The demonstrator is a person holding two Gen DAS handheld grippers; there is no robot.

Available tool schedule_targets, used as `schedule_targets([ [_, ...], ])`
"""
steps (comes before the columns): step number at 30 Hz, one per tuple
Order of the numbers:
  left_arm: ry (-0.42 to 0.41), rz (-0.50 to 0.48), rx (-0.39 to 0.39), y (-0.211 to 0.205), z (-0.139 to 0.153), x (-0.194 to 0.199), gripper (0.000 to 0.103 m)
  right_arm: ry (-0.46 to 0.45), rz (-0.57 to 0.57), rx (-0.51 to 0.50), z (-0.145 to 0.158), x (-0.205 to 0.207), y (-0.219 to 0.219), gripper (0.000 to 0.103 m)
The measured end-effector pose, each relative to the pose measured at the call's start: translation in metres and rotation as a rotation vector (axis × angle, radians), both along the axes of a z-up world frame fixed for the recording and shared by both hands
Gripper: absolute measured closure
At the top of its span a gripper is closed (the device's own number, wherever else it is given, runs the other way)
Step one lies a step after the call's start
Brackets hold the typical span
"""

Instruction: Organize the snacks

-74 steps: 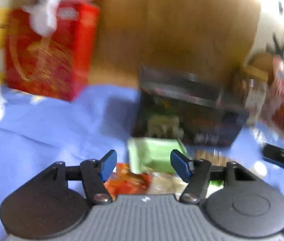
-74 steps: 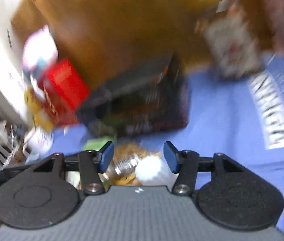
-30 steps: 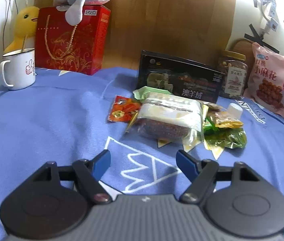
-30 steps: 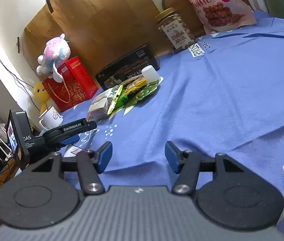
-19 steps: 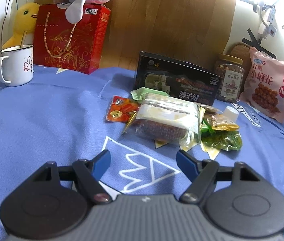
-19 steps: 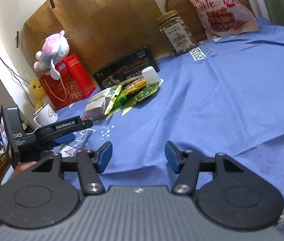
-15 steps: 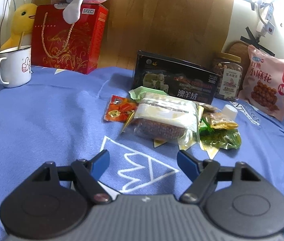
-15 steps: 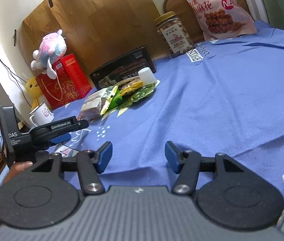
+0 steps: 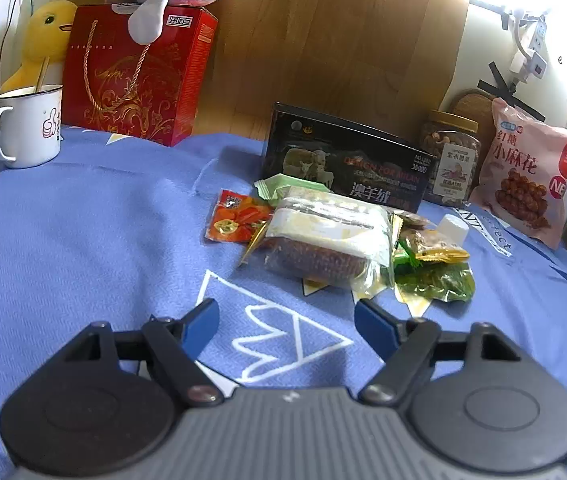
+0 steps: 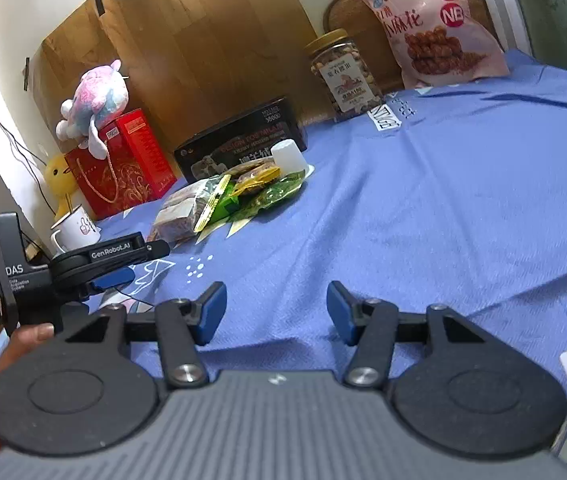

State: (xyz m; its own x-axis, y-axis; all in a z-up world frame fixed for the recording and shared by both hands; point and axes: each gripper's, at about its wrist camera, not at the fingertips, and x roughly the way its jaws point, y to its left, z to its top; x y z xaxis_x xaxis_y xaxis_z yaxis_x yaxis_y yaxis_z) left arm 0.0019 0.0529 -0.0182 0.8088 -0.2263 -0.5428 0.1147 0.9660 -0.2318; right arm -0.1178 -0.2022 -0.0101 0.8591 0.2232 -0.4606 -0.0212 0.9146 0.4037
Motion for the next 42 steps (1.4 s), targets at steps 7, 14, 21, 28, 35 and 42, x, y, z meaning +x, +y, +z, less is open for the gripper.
schedule_targets([
  [7, 0.006, -0.013, -0.014, 0.0, 0.0, 0.002, 0.018, 0.015, 0.005, -0.006, -0.004, 0.002, 0.004, 0.045],
  [14, 0.015, -0.049, -0.045, 0.004, 0.0, 0.003, 0.015, 0.013, 0.012, -0.022, -0.002, 0.005, 0.007, 0.045],
  [21, 0.016, -0.055, -0.064, 0.021, 0.005, -0.01, 0.031, 0.014, 0.01, -0.032, -0.001, 0.008, 0.004, 0.052],
  [28, 0.018, -0.1, -0.107, 0.047, 0.025, -0.005, 0.028, -0.007, 0.036, -0.021, 0.004, 0.018, 0.01, 0.052],
  [35, 0.044, -0.093, -0.24, 0.085, 0.052, 0.027, 0.043, 0.021, 0.076, 0.241, 0.015, 0.063, -0.012, 0.057],
  [42, 0.049, -0.131, -0.235, 0.075, 0.055, 0.067, 0.046, 0.074, 0.191, 0.304, 0.013, 0.125, 0.014, 0.065],
])
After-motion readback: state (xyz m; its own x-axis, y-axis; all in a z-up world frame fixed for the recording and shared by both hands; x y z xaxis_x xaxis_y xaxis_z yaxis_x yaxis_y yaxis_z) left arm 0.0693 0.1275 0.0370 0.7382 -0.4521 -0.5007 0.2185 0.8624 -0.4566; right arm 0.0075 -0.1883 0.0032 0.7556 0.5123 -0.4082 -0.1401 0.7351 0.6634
